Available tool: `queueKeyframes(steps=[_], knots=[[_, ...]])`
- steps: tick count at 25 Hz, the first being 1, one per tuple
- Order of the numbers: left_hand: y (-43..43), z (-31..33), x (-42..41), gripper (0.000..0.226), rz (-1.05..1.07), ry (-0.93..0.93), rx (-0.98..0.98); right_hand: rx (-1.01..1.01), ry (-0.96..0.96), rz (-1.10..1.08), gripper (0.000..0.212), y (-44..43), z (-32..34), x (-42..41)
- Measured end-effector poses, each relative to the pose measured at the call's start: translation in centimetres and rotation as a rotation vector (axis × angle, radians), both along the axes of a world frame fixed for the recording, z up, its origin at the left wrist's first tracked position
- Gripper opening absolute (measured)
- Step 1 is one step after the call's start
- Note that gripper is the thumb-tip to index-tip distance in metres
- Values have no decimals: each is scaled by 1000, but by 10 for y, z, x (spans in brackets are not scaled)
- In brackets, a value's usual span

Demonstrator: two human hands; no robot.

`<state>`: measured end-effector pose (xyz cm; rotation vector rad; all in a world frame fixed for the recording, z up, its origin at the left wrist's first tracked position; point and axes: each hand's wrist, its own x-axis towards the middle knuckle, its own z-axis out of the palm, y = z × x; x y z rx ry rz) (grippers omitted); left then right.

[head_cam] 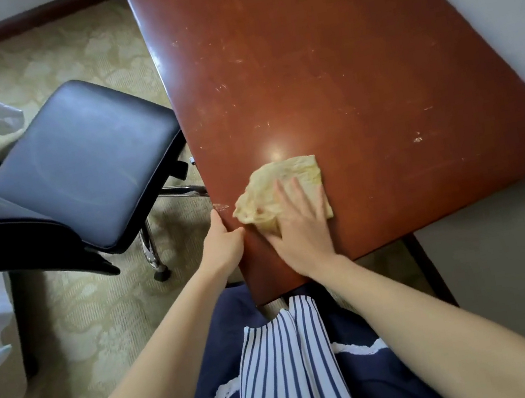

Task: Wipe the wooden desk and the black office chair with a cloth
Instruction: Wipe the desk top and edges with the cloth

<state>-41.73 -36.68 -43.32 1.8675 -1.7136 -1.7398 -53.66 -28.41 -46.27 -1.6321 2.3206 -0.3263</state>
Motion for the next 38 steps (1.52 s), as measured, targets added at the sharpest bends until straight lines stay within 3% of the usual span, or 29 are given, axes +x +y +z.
queueKeyframes(steps=[5,9,15,19,23,29,34,38], knots=[[4,2,4,74,-27,-33,-14,-2,119,425,50,47,-3,-26],[10,1,5,76,-10,-21,-32,-25,204,586,46,76,-3,-83],[12,3,14,84,22,-3,-45,54,152,352,49,52,8,-132],[11,11,17,84,16,49,-35,150,60,90,53,-14,8,-100],[9,16,22,70,38,96,14,235,-26,66,51,-68,12,-40],[-2,12,37,59,162,41,138,159,60,364,50,-55,10,19],[-1,8,41,49,162,-21,164,71,113,745,47,5,4,-13],[2,8,24,52,89,-134,-51,-25,188,882,44,39,9,-62]])
